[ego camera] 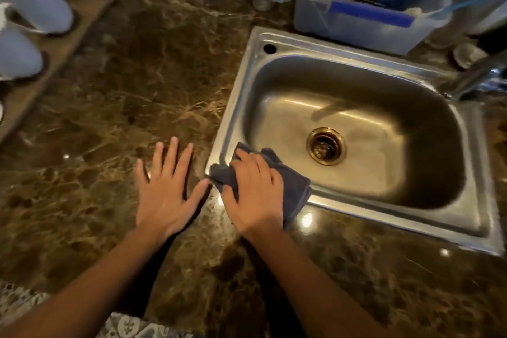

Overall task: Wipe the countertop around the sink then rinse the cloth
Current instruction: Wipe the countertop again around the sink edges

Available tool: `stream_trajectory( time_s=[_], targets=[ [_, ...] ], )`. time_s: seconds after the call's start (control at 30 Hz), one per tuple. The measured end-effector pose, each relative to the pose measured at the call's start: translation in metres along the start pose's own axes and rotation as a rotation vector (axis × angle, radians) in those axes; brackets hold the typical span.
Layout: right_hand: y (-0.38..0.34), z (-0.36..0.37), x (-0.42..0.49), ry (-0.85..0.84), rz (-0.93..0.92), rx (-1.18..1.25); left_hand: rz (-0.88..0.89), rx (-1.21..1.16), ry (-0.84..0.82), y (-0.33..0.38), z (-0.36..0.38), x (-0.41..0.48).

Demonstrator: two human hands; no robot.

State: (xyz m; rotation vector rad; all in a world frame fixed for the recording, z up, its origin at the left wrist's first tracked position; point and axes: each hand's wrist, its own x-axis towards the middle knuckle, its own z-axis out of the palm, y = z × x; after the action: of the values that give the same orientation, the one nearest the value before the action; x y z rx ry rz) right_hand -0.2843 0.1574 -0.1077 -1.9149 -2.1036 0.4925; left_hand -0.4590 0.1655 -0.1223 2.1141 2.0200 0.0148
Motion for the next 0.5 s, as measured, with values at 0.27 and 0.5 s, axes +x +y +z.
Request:
stream_trajectory(
  time_s=[0.27,0.5],
  targets=[
    [0.034,-0.017,-0.014,-0.038,-0.129,0.018,0.012,-0.053,0.056,0.004,-0.001,0.001],
    [0.137,-0.081,-0.059,-0.058,-0.004,0.032,0.003,-0.035,0.067,0.005,-0.001,0.002]
  ],
)
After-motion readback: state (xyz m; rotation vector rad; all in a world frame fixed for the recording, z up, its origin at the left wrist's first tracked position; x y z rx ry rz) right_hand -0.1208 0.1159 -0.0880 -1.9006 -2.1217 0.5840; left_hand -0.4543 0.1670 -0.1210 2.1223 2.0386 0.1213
